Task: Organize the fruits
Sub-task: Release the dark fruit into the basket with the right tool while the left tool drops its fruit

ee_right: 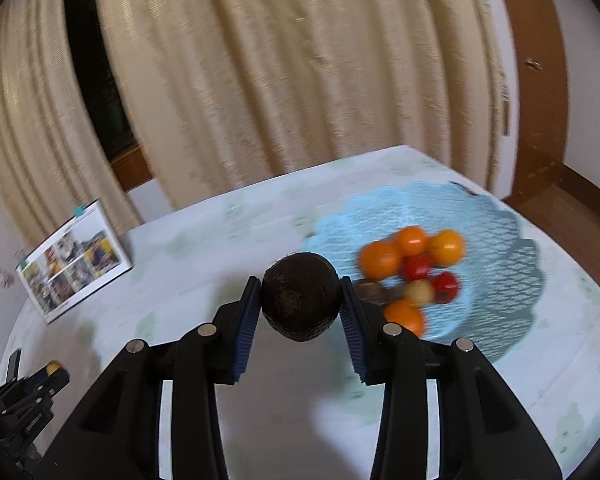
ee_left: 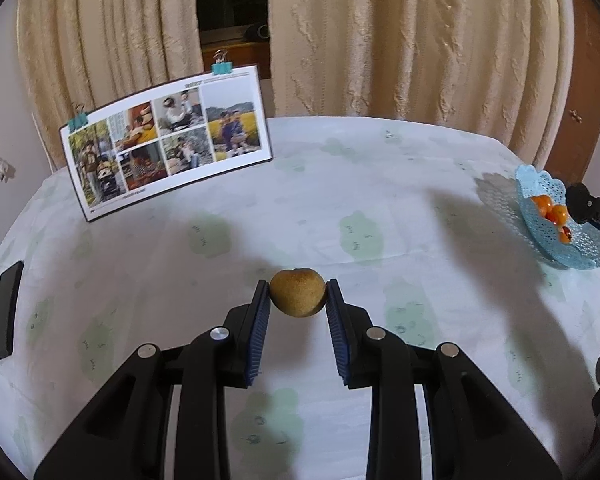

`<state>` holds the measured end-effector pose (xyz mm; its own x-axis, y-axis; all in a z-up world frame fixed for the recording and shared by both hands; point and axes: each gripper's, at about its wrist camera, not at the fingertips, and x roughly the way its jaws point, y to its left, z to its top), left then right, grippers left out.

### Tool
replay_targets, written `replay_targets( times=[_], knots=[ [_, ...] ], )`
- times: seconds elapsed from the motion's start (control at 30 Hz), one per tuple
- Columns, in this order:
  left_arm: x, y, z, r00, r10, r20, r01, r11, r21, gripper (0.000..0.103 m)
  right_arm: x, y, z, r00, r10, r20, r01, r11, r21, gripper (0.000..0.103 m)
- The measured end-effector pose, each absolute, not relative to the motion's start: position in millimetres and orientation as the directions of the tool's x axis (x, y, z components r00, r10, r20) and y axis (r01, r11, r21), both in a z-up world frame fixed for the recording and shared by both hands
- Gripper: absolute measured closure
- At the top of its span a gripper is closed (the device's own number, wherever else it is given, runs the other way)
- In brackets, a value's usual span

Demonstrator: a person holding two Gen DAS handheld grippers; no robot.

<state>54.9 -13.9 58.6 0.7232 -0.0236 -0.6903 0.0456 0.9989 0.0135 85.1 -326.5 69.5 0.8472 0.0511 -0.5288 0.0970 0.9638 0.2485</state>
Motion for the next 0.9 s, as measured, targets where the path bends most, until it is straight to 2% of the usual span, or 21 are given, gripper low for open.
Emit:
replay_targets(
  times=[0.33, 0.4, 0.43, 0.63, 0.9],
  knots=[
    [56.6, -52.9, 65.7, 0.728, -0.048, -0.683, 0.107, 0.993, 0.044, 0.074, 80.9, -386.0, 58.9, 0.845, -0.038, -0.533, 0.209, 0.941, 0.265, 0.062],
    [56.5, -59.6, 66.6, 0.730, -0.053, -0.682, 0.118, 0.992, 0.050, 0.074, 79.8, -390.4, 56.2, 0.846, -0.035, -0.532, 0.212, 0.938, 0.276, 0.052],
    [57.2, -63.7, 67.3, 0.730, -0.056, -0.681, 0.125, 0.991, 0.053, 0.074, 77.4, -394.2, 55.7, 0.852, -0.045, -0.521, 0.222, 0.933, 0.283, 0.040],
    [59.7, -88.5, 72.0, 0.734, -0.078, -0.675, 0.168, 0.983, 0.069, 0.074, 70.6, -404.7, 54.6, 0.865, -0.088, -0.495, 0.258, 0.923, 0.286, 0.040],
    [68.7, -140.5, 75.0, 0.723, -0.137, -0.677, 0.263, 0.961, 0.087, 0.074, 50.9, -441.7, 52.6, 0.877, -0.154, -0.455, 0.344, 0.862, 0.371, 0.040]
  ],
)
